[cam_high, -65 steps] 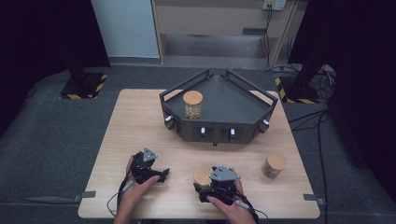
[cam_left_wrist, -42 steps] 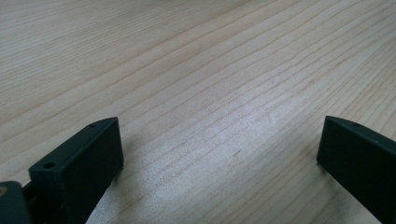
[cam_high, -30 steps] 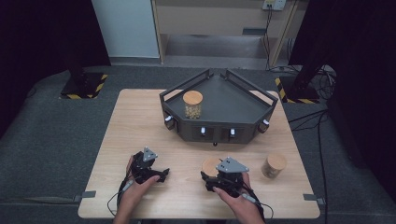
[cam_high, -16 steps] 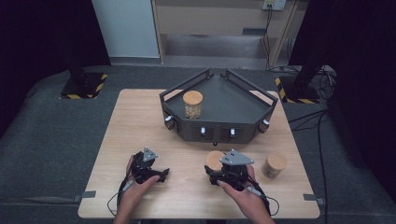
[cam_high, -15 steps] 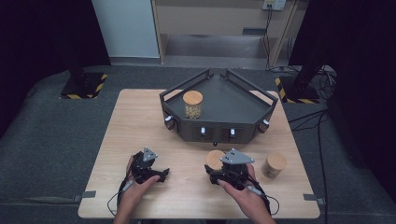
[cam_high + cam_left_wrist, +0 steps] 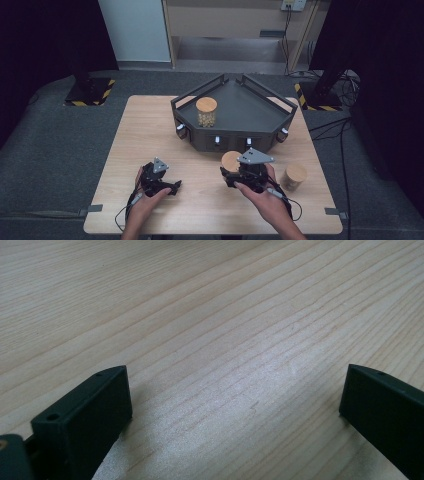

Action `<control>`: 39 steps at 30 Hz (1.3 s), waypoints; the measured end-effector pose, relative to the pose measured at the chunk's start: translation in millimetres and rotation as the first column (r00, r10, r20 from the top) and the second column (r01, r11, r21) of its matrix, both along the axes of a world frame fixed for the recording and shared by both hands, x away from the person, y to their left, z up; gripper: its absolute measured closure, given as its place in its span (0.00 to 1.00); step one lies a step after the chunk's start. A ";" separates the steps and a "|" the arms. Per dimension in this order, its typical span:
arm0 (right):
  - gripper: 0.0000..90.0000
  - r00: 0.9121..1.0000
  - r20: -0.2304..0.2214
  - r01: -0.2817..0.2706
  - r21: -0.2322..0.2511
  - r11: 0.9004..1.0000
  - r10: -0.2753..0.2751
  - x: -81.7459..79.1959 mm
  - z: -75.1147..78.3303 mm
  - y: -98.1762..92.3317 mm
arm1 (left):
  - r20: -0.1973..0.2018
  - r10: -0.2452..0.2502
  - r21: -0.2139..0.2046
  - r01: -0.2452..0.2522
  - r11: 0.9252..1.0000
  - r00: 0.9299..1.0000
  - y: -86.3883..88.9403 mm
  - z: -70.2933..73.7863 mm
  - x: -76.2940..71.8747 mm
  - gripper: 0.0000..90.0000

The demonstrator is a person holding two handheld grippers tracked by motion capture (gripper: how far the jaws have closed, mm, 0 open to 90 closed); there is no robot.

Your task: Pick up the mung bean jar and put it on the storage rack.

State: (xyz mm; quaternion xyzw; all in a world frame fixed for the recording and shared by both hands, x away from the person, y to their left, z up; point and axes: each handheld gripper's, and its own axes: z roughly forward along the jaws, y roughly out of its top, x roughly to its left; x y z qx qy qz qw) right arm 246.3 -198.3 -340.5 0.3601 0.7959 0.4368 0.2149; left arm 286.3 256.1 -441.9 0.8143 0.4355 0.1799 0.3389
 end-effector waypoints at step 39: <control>0.28 0.999 0.021 0.028 -0.001 1.000 -0.028 21.3 48.0 1.3 | 0.000 0.000 -0.001 0.000 1.000 1.000 0.0 -0.1 0.0 0.00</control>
